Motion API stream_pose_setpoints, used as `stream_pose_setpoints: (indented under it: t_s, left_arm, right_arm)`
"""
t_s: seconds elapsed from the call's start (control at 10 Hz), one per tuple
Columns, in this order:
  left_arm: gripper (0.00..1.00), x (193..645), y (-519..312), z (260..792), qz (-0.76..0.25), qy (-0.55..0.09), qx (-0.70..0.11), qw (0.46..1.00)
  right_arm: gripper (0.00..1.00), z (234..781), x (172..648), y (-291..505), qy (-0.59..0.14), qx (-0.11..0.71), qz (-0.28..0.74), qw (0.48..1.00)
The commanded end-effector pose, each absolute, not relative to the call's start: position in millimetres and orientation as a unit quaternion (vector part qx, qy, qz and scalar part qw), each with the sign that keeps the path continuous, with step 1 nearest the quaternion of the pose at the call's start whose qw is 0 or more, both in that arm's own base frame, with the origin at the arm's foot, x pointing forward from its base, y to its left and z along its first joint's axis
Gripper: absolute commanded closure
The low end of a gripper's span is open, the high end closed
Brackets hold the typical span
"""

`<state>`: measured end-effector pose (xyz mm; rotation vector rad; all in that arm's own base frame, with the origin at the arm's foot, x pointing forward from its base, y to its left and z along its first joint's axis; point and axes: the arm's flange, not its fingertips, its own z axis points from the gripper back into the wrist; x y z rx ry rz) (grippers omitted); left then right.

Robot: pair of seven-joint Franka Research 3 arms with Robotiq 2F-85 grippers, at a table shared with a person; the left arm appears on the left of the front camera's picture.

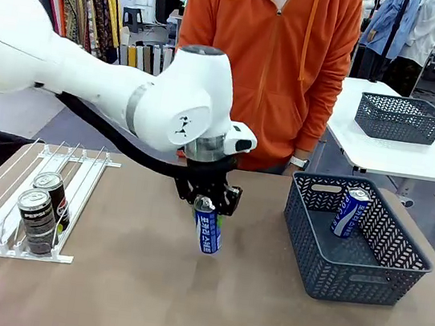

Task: Retrieve and store the cans from the dispenser.
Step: Pick up the last remaining can from one row of the Automatic Can Dispenser and place it in the middle of the table.

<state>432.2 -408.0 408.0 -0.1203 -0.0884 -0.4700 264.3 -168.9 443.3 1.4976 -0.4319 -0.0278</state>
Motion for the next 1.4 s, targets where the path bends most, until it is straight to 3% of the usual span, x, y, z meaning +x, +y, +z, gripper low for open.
stream_pose_setpoints:
  t_s: [0.0, 0.5, 0.7, 0.9, 1.3]
  left_arm:
    - [1.00, 434.9, -418.4, 404.3, -0.234, -0.018, -0.045, 0.971]
    - [0.97, 429.5, -426.2, 396.3, -0.245, -0.021, 0.002, 0.969]
    - [0.00, 429.9, -426.1, 396.0, -0.245, -0.023, 0.001, 0.969]
    - [0.00, 426.2, -419.7, 412.2, -0.239, -0.046, -0.009, 0.970]
    - [0.00, 388.0, -335.3, 533.5, -0.247, -0.091, -0.095, 0.960]
  right_arm:
    - [0.00, 448.1, 265.7, -169.1, -0.199, 0.679, -0.012, 0.707]
    - [0.00, 448.1, 265.7, -169.1, -0.199, 0.679, -0.012, 0.707]
    - [0.00, 448.1, 265.7, -169.1, -0.199, 0.679, -0.012, 0.707]
    - [0.00, 448.1, 265.7, -169.1, -0.199, 0.679, -0.012, 0.707]
    - [0.00, 448.1, 265.7, -169.1, -0.199, 0.679, -0.012, 0.707]
